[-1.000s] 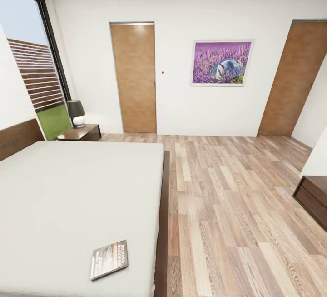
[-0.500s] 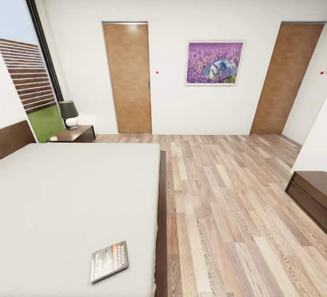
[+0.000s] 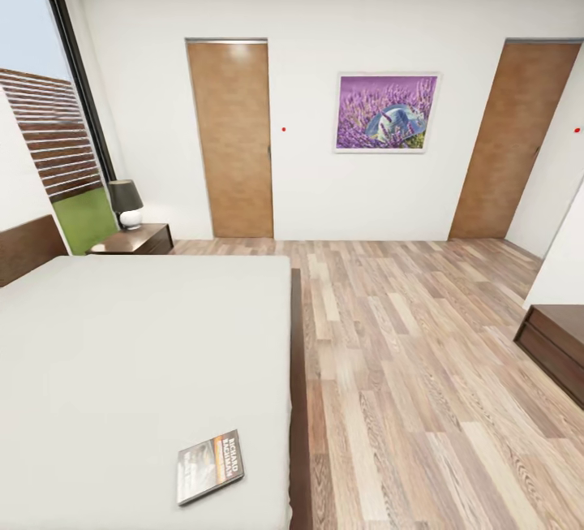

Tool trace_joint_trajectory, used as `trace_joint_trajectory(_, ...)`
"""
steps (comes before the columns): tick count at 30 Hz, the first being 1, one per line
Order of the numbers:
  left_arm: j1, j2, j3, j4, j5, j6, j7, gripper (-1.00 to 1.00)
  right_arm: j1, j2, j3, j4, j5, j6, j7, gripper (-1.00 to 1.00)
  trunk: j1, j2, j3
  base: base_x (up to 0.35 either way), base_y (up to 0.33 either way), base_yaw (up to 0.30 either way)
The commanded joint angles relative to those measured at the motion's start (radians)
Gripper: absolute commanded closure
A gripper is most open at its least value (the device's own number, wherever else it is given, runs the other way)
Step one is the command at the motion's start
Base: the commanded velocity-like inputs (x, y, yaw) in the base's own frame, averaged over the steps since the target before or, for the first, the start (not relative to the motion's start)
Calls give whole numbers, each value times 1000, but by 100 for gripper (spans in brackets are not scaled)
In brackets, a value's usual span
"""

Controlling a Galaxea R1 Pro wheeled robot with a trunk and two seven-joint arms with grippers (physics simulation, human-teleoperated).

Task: In the bedroom, move the book from the bed onto either nightstand, and place the two sandals side by side next to the bed.

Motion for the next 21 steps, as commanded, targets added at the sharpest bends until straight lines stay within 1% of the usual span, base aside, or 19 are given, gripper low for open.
trace_joint_trajectory(1, -1, 0, -9, 0, 9, -3, 3, -100, -1, 0, 3, 2, 1, -1, 3, -100, 0, -1, -1, 0, 128, -1)
trace_joint_trajectory(11, -1, 0, -8, 0, 9, -3, 3, -100, -1, 0, 3, 2, 1, -2, 3, -100, 0, -1, -1, 0, 199, 0)
trace_joint_trajectory(21, -1, 0, -9, 0, 9, -3, 3, -100, -1, 0, 3, 1, 1, -1, 3, -100, 0, -1, -1, 0, 103, 0)
